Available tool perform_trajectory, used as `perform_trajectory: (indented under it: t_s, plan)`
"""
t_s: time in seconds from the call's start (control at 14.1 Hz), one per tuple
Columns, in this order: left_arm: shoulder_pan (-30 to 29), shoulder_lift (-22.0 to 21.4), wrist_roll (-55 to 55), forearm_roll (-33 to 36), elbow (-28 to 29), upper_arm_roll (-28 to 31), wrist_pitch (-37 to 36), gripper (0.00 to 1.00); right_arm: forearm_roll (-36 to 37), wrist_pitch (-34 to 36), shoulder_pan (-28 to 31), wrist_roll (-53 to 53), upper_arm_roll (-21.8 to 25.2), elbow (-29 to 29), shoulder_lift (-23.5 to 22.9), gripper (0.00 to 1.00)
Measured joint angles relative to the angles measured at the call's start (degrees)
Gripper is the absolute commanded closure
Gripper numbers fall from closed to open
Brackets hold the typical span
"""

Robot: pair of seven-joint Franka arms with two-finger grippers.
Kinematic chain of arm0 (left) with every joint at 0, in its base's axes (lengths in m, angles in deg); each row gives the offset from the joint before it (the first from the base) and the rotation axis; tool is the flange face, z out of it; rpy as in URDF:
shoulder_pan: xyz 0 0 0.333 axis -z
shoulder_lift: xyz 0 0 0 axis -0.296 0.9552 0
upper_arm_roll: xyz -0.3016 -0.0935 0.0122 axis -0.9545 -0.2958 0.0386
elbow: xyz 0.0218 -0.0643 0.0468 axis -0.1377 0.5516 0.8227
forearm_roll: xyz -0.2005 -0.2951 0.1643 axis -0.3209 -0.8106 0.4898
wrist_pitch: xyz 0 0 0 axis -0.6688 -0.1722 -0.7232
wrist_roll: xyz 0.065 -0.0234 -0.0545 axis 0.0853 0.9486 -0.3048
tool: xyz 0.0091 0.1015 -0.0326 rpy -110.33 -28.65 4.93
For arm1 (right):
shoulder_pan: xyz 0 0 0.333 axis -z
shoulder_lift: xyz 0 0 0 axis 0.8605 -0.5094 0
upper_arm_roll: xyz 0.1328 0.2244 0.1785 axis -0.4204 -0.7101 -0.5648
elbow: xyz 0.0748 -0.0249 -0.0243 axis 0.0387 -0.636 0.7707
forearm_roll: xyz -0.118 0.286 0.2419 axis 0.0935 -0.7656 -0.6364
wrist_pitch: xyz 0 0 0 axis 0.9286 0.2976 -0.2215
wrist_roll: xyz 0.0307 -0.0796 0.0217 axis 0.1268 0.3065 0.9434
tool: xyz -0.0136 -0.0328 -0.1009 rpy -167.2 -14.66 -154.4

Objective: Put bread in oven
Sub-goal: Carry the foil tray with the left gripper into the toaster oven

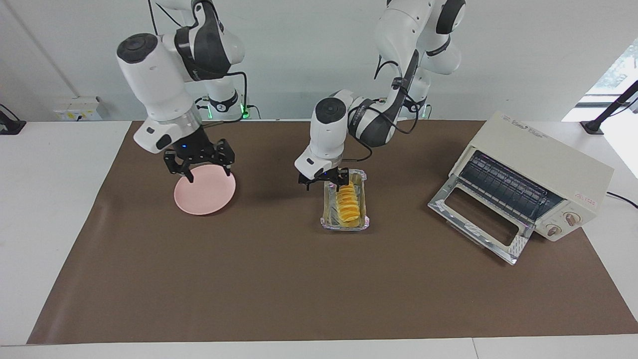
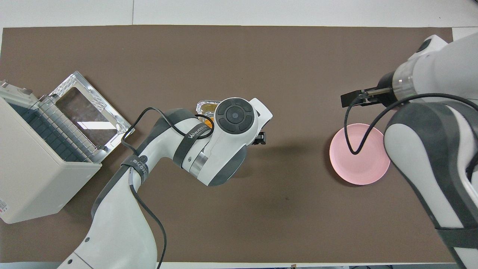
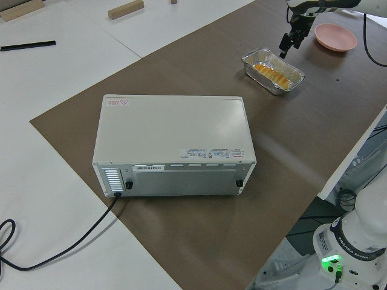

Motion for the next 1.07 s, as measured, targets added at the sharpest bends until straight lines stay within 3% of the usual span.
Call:
perform_trajectory:
  t_s: [0.07,0.14,0.28,0.71,1.07]
  plan:
    - [0.0,1.2,-0.1,0.0,0.0,0.1,0.4,0.27,0.0,1.8,1.8,2.0,0.0,0.0,1.2,0.0]
    - [0.0,1.8,-0.4,0.0,0.0,0.1,0.6,0.48,0.0,3.8,3.4,3.7,0.1,0.0,2.4,0.0]
    - [0.0,1.9,-1.5,0.0,0.0,0.1,0.6,0.99,0.0,8.1,5.9,6.1,0.1,0.0,4.6,0.0]
    - [0.0,1.8,-2.9,0.0,0.0,0.3,0.6,1.0,1.4,25.0,7.0,7.1,0.0,5.8,6.2,0.0]
    - [-0.2,1.5,-5.2,0.0,-3.4,1.2,-1.9,1.0,7.0,25.0,7.0,7.1,-0.1,7.2,5.2,0.0]
